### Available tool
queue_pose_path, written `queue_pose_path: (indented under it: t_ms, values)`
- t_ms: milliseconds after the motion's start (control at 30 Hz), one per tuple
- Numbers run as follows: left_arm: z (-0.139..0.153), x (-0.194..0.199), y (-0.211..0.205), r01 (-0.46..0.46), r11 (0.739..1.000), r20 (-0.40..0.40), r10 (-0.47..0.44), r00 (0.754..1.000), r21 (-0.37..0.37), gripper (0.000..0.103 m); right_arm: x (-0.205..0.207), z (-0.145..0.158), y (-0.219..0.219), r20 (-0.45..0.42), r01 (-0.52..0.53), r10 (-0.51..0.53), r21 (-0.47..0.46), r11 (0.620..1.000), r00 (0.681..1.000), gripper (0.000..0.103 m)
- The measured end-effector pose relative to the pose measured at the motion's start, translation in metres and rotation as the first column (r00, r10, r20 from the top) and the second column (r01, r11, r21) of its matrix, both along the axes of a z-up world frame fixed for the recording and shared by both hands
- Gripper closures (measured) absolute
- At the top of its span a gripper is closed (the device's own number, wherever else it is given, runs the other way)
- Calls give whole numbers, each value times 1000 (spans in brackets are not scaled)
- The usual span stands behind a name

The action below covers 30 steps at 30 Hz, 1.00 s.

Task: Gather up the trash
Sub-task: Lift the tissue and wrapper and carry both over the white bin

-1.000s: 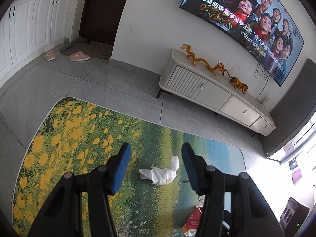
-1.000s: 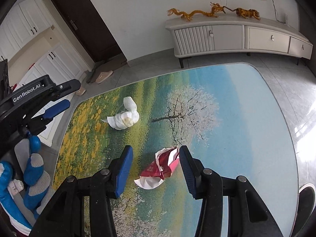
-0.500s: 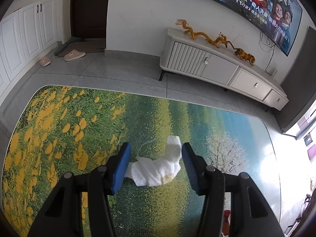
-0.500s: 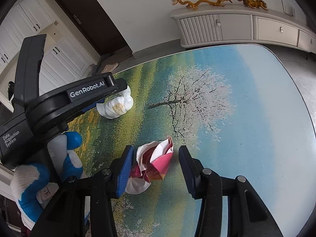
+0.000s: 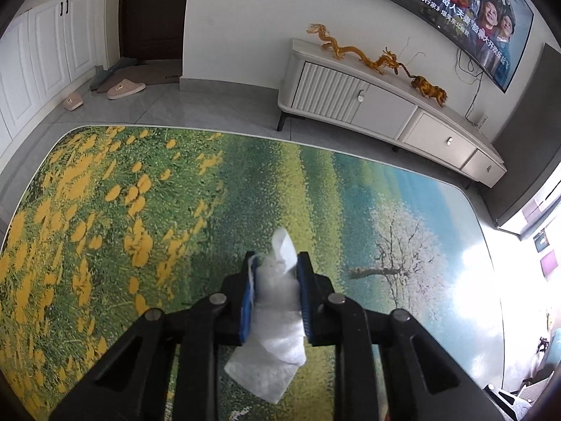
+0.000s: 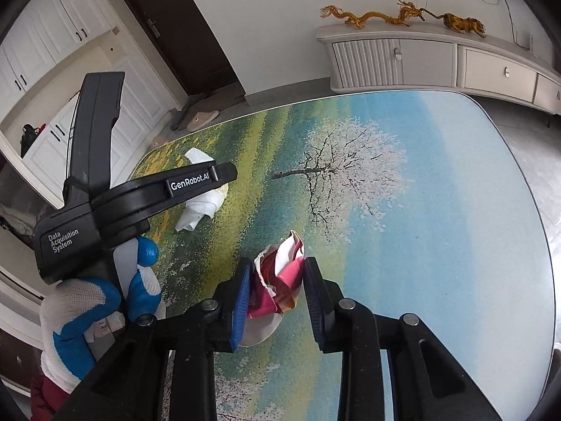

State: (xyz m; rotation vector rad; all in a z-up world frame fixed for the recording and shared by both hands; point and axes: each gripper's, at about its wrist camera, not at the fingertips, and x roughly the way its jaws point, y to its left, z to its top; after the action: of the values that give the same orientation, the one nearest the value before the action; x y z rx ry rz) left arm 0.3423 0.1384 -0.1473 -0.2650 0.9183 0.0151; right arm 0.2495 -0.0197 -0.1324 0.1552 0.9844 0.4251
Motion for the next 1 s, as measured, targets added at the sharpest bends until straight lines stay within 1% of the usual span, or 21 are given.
queue_pose_path:
  t_ms: [100, 167, 233, 367, 500, 667, 867, 1000]
  values:
    - [2, -13, -4, 5, 1000, 8, -5, 1000, -17, 86, -8, 9, -7, 12, 15, -15, 6, 1000, 1000, 75]
    - [5, -22, -6, 5, 999, 17, -4, 1000, -42, 87, -12, 14, -10, 21, 25, -25, 5, 1000, 999, 75]
    - [11, -32, -6, 5, 997, 28, -3, 1000, -78, 87, -17, 20, -15, 30, 35, -35, 7, 999, 999, 75]
    - [30, -53, -6, 23, 992, 53, -16, 998, -121, 87, -29, 33, -27, 51, 54, -55, 19, 998, 997, 75]
    - [50, -76, -16, 40, 995, 83, -32, 996, -94, 88, -42, 50, -37, 79, 69, -71, 35, 997, 994, 75]
    - [78, -106, -28, 49, 993, 136, -34, 990, -110, 88, -63, 74, -54, 130, 94, -100, 55, 994, 986, 75]
    - [112, -141, -48, 104, 985, 208, -74, 975, -135, 88, -90, 104, -79, 194, 135, -147, 71, 988, 970, 75]
    - [130, -163, -62, 145, 981, 254, -108, 961, -132, 88, -106, 117, -93, 225, 159, -173, 78, 984, 959, 75]
